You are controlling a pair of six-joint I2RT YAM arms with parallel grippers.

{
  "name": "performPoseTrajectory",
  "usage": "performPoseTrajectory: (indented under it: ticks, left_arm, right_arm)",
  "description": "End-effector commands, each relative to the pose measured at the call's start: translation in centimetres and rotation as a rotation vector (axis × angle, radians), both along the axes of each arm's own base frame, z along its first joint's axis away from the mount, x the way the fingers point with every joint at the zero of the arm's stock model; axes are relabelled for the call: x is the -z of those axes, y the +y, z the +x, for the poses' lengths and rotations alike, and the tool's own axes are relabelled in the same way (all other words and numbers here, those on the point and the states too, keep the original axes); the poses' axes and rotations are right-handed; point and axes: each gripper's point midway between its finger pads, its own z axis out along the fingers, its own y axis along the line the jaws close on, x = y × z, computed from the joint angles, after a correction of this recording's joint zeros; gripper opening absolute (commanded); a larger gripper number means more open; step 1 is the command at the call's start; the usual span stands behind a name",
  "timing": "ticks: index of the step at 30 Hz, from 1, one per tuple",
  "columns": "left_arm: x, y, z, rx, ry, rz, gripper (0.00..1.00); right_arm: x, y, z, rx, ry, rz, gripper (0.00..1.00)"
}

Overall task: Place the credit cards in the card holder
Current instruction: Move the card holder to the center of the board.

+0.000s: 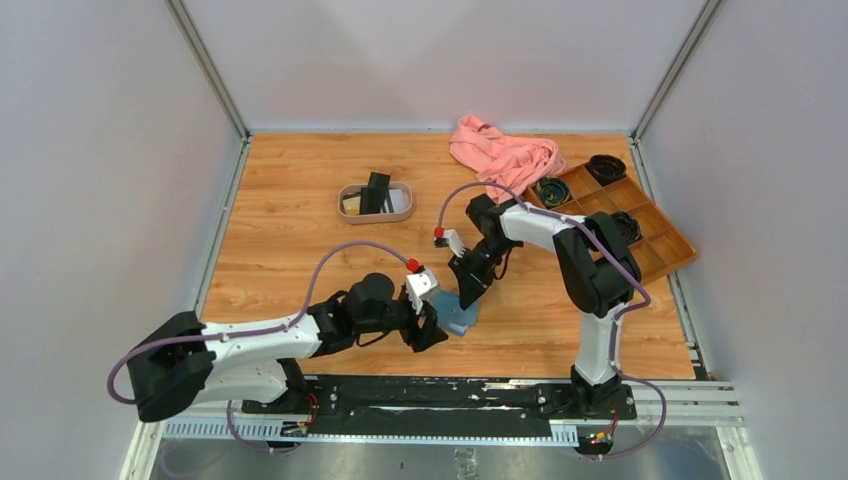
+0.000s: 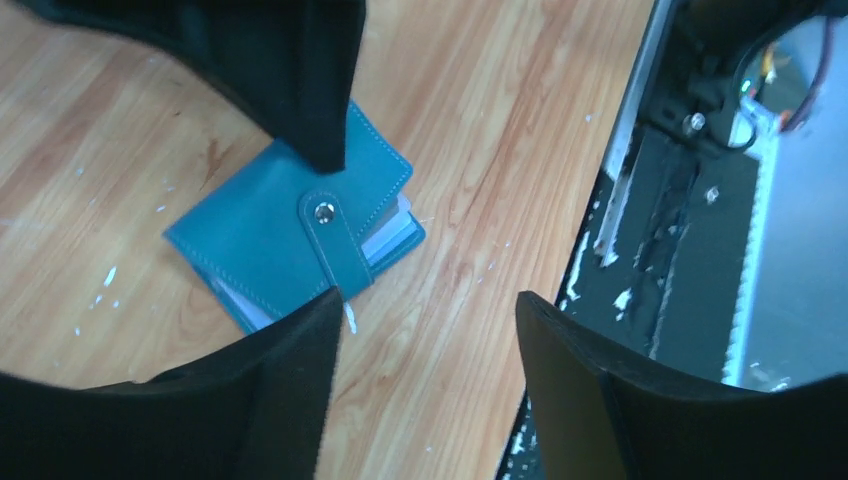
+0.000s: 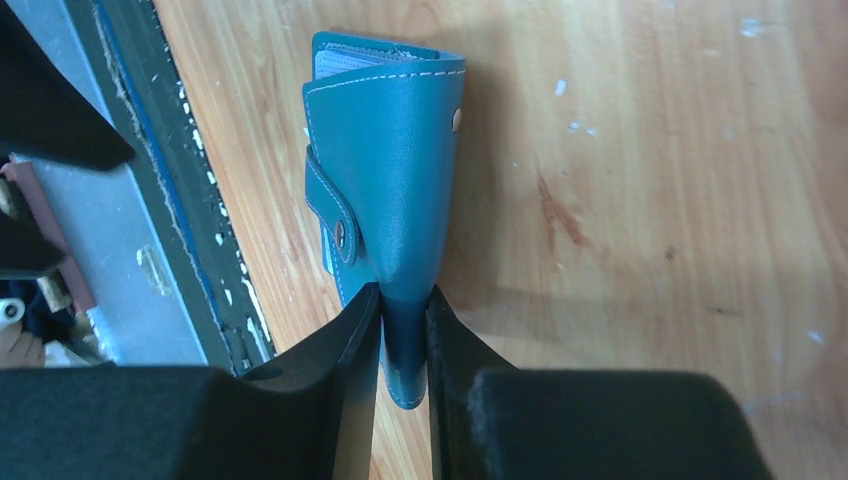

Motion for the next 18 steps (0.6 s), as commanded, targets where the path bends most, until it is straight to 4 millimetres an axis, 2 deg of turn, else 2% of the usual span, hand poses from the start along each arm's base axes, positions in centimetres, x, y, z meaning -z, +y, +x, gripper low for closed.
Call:
performPoseTrajectory:
  ticks: [1,4,7,12,18]
  left_arm:
    - [-0.4,-2.1,1.9,0.033,-0.219,0.021,0.64]
    - [0.7,-3.2,3.1,0.014,-0.211,0.069,0.5]
    - [1.8,-4.0,3.9,-0.019,-0.162,0.095,0.45]
    - [4.1,-4.3,4.0,-0.101,-0.025,0.112,0.44]
    - [5.6,-3.4,4.3,-0.2,0.055,0.126,0.44]
  right_arm:
    - [0.1,0.3,-2.0,-0.106,0.084,0.012,0.13]
    - [0.3,0.4,-2.1,-0.113,0.103,0.013,0.12]
    - [0.2,0.6,-2.3,-0.11,0.131,0.019,0.1]
    - [0.2,0.8,-2.3,-0.099,0.164,0.019,0.07]
    - [0.3,1.0,-2.4,-0.085,0.195,0.018,0.07]
